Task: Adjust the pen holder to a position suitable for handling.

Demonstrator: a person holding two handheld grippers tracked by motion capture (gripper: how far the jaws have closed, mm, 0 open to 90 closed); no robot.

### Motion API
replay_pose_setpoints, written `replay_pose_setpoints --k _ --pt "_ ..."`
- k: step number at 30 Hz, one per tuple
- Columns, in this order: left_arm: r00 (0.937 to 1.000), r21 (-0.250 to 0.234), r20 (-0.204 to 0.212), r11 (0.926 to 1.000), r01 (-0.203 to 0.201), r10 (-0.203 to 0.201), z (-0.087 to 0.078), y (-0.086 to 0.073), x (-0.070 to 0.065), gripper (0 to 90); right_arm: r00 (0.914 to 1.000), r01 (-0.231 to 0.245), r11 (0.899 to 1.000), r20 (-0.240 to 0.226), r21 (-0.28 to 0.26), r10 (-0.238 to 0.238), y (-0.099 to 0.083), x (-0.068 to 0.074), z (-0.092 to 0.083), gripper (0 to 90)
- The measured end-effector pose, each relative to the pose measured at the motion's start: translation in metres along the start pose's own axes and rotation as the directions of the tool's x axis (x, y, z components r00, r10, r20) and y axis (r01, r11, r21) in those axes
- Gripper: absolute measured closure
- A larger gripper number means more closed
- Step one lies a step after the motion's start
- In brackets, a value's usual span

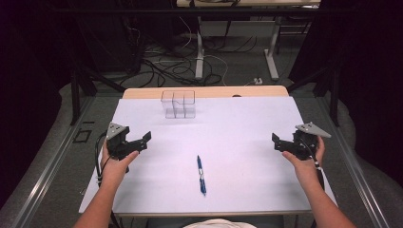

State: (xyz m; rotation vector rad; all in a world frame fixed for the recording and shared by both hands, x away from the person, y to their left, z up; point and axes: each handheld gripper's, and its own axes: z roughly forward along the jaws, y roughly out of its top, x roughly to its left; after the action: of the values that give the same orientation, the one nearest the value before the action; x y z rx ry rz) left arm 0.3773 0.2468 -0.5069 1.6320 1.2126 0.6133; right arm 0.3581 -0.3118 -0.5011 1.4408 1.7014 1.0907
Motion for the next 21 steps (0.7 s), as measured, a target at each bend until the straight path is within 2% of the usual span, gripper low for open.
replay_pose_setpoints --k 4,6,9,11,12,14,16,17,18,20,21 --pt "1.0 -0.008 0.008 1.0 0.006 -0.006 0.001 0.003 -0.002 6.8 1.0 -0.003 1.0 0.005 0.001 0.003 -0.001 0.0 -0.001 0.0" --pt "1.0 -0.006 0.005 1.0 -0.008 0.008 0.002 0.006 -0.004 8.2 0.9999 -0.005 1.0 0.009 0.003 0.005 -0.001 0.0 -0.002 0.0" --pt "1.0 -0.014 0.004 0.9999 -0.007 0.007 0.003 0.01 -0.007 10.7 1.0 0.003 1.0 0.008 -0.016 -0.003 0.001 -0.001 -0.002 0.0" --pt "0.9999 -0.014 -0.004 0.9998 -0.012 0.011 0.003 0.014 -0.008 11.8 0.9999 -0.001 1.0 0.013 -0.009 0.001 0.0 0.001 -0.003 0.0" --pt "1.0 -0.012 -0.007 0.9999 0.004 -0.004 0.004 0.018 -0.009 13.0 0.9999 -0.004 1.0 0.012 -0.008 0.005 0.0 0.002 -0.003 0.0" --pt "0.9999 -0.011 -0.01 0.9999 0.007 -0.007 0.004 0.021 -0.009 14.4 0.9999 -0.001 1.0 0.012 -0.004 0.001 -0.001 0.002 -0.004 0.0" --pt "0.9995 -0.009 -0.013 0.9996 0.027 -0.028 0.008 0.028 -0.008 15.7 0.9998 0.004 1.0 0.02 -0.03 -0.003 -0.002 0.005 -0.001 0.0" --pt "0.9995 -0.009 -0.013 0.9996 0.027 -0.028 0.008 0.028 -0.008 15.8 0.9999 0.015 1.0 0.003 0.016 -0.015 -0.001 0.004 -0.004 0.2" --pt "0.9993 -0.006 -0.021 0.9995 0.03 -0.03 0.011 0.033 -0.008 15.9 0.9999 0.016 1.0 0.001 -0.005 -0.016 -0.001 0.005 -0.002 0.4" --pt "0.9991 -0.006 -0.025 0.9994 0.035 -0.035 0.012 0.035 -0.007 16.5 1.0 0.004 1.0 0.007 -0.003 -0.004 -0.002 0.007 -0.002 0.6" --pt "0.9983 0.0 -0.036 0.999 0.045 -0.045 0.015 0.041 -0.006 16.9 0.9999 0.014 1.0 0.003 0.004 -0.014 -0.002 0.006 -0.003 1.0"
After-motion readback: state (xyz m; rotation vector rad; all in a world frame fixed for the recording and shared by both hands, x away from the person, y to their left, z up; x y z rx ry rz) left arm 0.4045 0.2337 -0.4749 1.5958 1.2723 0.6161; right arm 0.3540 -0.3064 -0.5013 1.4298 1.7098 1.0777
